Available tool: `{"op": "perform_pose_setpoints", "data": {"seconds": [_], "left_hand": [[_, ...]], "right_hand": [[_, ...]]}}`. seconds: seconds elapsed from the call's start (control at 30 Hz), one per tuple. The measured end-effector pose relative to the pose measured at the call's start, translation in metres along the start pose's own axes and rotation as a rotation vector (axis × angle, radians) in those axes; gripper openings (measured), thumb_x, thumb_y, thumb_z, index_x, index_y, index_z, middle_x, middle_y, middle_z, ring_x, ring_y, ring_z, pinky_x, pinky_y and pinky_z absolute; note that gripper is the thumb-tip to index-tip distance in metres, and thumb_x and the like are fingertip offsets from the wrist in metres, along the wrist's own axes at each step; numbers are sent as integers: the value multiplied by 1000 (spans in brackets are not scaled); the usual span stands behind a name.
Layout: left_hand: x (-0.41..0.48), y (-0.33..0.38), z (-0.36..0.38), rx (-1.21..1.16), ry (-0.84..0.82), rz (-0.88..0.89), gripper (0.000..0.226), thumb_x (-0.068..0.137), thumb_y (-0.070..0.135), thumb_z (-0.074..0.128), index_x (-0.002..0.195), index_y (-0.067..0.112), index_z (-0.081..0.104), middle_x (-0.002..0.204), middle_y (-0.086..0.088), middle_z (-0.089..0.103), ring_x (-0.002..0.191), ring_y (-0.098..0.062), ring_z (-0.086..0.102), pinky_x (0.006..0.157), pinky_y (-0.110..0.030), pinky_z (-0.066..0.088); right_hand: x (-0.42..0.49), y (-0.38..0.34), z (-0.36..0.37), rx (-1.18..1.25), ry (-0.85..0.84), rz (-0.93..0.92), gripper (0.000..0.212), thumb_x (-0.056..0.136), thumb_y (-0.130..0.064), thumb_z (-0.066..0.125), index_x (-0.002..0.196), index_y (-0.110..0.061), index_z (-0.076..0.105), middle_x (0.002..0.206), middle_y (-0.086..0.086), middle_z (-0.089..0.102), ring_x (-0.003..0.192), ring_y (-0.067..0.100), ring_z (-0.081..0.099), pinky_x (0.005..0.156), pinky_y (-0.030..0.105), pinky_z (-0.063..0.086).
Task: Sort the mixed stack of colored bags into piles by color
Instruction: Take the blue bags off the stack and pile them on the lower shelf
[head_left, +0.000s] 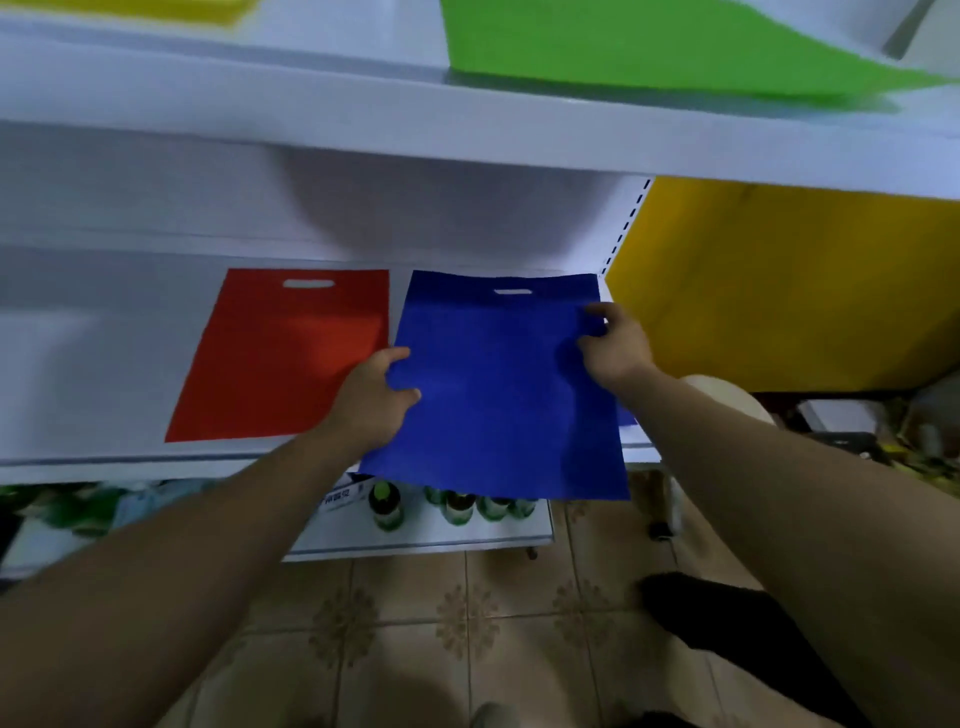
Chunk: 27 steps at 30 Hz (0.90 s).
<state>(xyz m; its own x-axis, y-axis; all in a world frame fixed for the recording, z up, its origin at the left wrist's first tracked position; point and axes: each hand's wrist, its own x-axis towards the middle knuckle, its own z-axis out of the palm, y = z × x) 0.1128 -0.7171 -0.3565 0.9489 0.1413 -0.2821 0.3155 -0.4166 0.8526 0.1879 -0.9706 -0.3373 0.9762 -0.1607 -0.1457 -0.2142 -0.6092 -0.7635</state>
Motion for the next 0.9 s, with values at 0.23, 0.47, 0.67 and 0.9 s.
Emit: {"op": "perform_pose_setpoints", "data": {"seconds": [0.23,0.47,0.67,0.9], "left_hand": [[38,-13,55,111,73,23,53,95,11,55,144,12,34,149,-9,33,131,-29,39,97,-32,37],[64,-27,79,175,101,30,55,94,17,57,144,11,36,148,-10,33,127,-28,44,101,-34,40],[87,-34,90,331,104,115,66,90,26,62,146,9,31,149,-12,33,133,-29,37,111,-37,31],[79,-41,109,569,-28,166,94,77,59,65,151,26,16,159,-5,-1,146,-26,5,117,-41,14]], "right_hand": [[60,52,14,-120,30,-89,36,97,-11,51,133,-14,52,128,8,55,82,18,54,73,29,49],[89,79,27,-202,-5,-157,45,96,-24,54,139,-11,47,143,9,43,124,27,48,100,31,40],[107,90,30,-289,-64,-182,64,91,-21,55,149,-12,28,151,4,26,136,26,32,106,33,34],[119,109,39,-467,-17,-154,60,95,-27,51,149,-15,28,153,13,25,138,33,28,108,40,32]]}}
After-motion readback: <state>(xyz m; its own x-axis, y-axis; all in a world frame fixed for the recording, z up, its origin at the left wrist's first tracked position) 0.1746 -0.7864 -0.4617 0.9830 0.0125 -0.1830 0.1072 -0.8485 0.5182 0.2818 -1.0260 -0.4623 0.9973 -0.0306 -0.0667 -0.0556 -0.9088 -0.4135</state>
